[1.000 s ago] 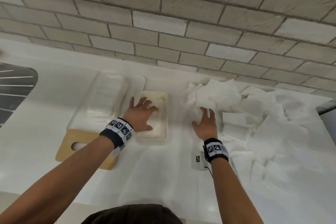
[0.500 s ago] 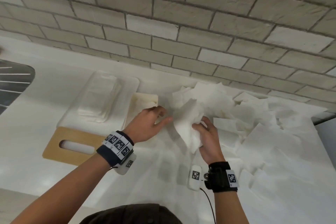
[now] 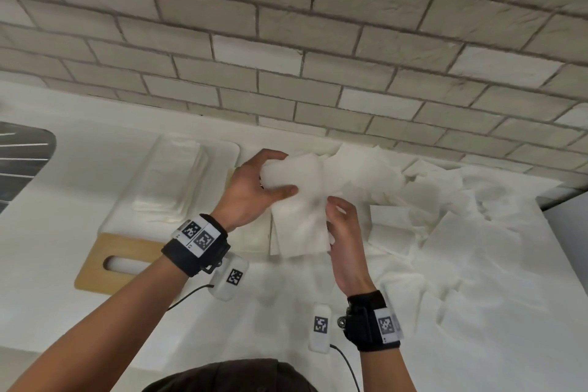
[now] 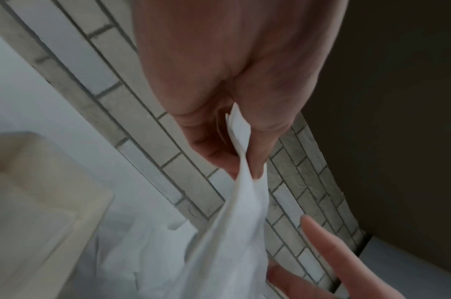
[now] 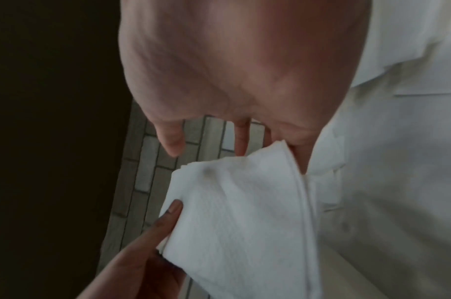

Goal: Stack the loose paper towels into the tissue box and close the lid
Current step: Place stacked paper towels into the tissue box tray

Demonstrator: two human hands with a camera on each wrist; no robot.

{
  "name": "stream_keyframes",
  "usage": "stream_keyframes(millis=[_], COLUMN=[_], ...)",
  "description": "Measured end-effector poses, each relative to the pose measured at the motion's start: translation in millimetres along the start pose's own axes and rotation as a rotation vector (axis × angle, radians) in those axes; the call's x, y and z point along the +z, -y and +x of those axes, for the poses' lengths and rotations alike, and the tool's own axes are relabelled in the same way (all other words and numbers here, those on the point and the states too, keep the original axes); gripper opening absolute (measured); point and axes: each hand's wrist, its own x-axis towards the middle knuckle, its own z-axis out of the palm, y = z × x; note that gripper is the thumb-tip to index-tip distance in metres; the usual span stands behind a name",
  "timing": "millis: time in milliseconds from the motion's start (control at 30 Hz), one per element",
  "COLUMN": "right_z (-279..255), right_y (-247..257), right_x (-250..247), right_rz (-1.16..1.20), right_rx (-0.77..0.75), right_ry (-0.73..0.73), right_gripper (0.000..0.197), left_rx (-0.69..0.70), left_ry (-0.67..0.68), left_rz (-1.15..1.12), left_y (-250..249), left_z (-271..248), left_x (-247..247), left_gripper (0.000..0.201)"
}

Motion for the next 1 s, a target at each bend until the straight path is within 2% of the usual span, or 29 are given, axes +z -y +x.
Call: stream_keyframes(millis=[100,200,333,433,500,533,600,700,767,833,900,1000], right_z=[-1.2,-3.0,-1.8,9.7,23.8,31.4,49.3,66.8,69.9,69.1,66.2,59.8], right_y=[-4.6,0.5,7.5,6.4,-2.9,-7.8,-20.9,-40.5,-52.3,-61.7,-66.5,-68.8], right_x=[16.1,42.5,74.4,91.8,101.9,108.7,123.6,150.3,164.8,170.3,168.4,157.5], right_rz=[-0.189,-0.132,-0.152,-0.109,-0.170,-0.245,-0.519,-0.911,-1.020,-1.066,-0.999,-0.814], right_rx=[-0.107,-0.063,-0.136,-0.149,-0.142,-0.135,-0.113,0.021,0.113,0.138,0.079,-0.063], right_ry=[-0.024,0.100,0.185,0.111,0.046,0.024,-0.013,0.004,0.062,0.098,0.065,-0.050], right_gripper=[0.048,0.042,0.029,0.028,0.027,0.027,0.032,0.046,0.067,0.085,0.093,0.090], left_rx=[-0.014,-0.048,-0.066,-0.099,-0.135,-0.152,-0.173,-0.194,-0.206,-0.228,-0.229,-0.237], left_ry=[-0.072,-0.075,-0.047,-0.146,-0.224,-0.252,-0.286,-0.292,-0.247,-0.206,-0.182,-0.160], left_rz=[-0.040,-0.062,-0.146,-0.148,-0.093,-0.062,-0.031,-0.012,0.005,0.021,0.039,0.048], left_y=[1.3,4.9,11.1,19.8,31.8,39.8,53.8,70.3,81.4,92.6,101.4,101.0], left_z=[-3.1,-8.1,-20.2,-24.1,-25.1,-26.0,-29.5,-36.7,-40.6,-41.4,-41.0,-38.7], left_x=[-17.9,-33.9,-60.2,-90.2,-114.1,-125.3,-144.1,-162.6,-171.1,-177.7,-183.1,-187.9], left_gripper=[0.061,0.063,0.062,0.054,0.064,0.064,0.049,0.036,0.044,0.068,0.087,0.091])
